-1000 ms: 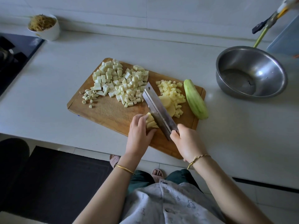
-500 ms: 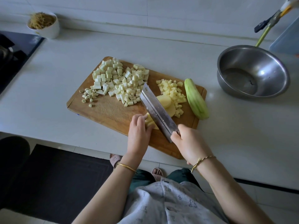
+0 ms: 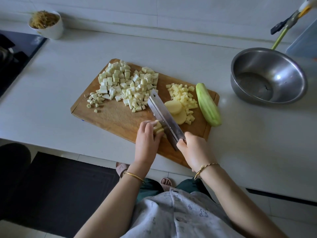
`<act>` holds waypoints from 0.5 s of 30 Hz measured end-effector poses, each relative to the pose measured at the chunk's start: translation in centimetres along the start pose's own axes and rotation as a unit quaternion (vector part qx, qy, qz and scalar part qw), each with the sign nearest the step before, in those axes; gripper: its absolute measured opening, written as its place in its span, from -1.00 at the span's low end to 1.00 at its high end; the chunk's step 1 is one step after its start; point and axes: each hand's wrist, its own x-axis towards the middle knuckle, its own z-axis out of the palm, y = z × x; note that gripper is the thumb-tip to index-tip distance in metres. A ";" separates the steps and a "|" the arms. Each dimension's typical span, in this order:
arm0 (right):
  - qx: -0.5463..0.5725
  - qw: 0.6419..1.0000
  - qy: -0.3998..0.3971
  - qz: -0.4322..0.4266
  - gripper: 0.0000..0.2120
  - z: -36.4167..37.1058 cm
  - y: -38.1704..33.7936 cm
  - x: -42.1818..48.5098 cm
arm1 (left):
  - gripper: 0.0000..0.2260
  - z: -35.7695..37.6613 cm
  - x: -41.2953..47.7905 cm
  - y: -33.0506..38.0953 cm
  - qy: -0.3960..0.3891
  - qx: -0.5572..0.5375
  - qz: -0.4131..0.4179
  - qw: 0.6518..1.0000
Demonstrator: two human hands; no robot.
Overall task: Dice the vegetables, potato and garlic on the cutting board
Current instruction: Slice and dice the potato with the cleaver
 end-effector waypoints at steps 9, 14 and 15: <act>0.017 1.000 0.019 -0.018 -0.75 -1.3 0.1 -1.5 | -0.60 -1.0 -0.5 0.0 -0.010 -0.056 -0.016 0.998; 0.003 1.000 0.006 -0.023 -0.75 -1.3 0.0 -1.4 | -0.73 -0.7 -0.4 -0.2 0.006 -0.048 -0.012 0.999; -0.001 1.000 0.004 -0.021 -0.76 -1.3 0.0 -1.3 | -0.74 -0.7 -0.3 -0.2 0.008 -0.046 -0.014 0.999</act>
